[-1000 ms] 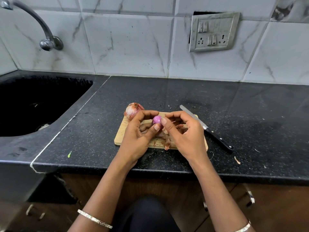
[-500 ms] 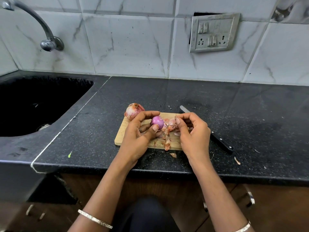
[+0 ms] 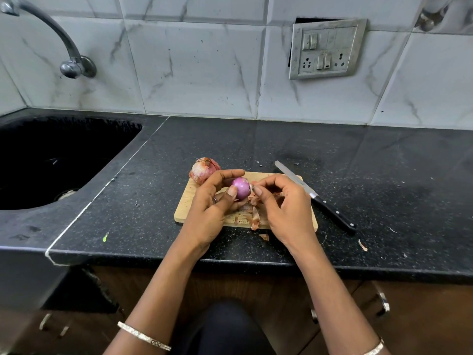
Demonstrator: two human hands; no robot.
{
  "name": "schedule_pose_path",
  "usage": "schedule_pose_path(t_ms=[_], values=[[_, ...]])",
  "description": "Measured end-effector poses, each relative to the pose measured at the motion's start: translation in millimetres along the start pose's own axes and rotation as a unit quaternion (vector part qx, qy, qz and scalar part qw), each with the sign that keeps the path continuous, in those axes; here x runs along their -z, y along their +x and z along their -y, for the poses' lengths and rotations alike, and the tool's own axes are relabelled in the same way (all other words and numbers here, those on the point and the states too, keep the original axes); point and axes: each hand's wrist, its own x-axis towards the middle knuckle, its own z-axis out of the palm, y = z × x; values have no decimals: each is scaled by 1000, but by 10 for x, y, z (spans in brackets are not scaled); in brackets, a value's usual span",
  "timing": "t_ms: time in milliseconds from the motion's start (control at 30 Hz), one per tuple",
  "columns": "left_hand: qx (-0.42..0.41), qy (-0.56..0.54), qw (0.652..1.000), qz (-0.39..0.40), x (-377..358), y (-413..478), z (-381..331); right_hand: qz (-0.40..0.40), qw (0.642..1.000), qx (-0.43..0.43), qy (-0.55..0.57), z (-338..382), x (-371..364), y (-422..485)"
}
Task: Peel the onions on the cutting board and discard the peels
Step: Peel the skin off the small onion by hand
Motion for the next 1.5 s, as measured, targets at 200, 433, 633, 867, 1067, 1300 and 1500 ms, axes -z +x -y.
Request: schedule_pose_path(t_ms=[200,433,633,867,1067,1300,1500], values=[[2,-21,1000,-11,-22,-2,-14,-22,1000,4,16,48,28,-6],[-3,-7,1000,1,-9,12,-4,8,1000,12,27,66,23,-14],[6,-34,999,-26,-18,-9,-4,-64,997,13,-46,45,25,-22],[-78,58,987,-125,18,13,78,-7,981,127,-148,179,126,-209],[-107,106,973,-173,42,42,61,278,900,113,-316,270,148,-521],[-104,111,973,-175,26,29,58,302,878,27,-369,233,146,14],[-76,133,980,-125,26,12,28,69,940,43,-332,233,151,358]])
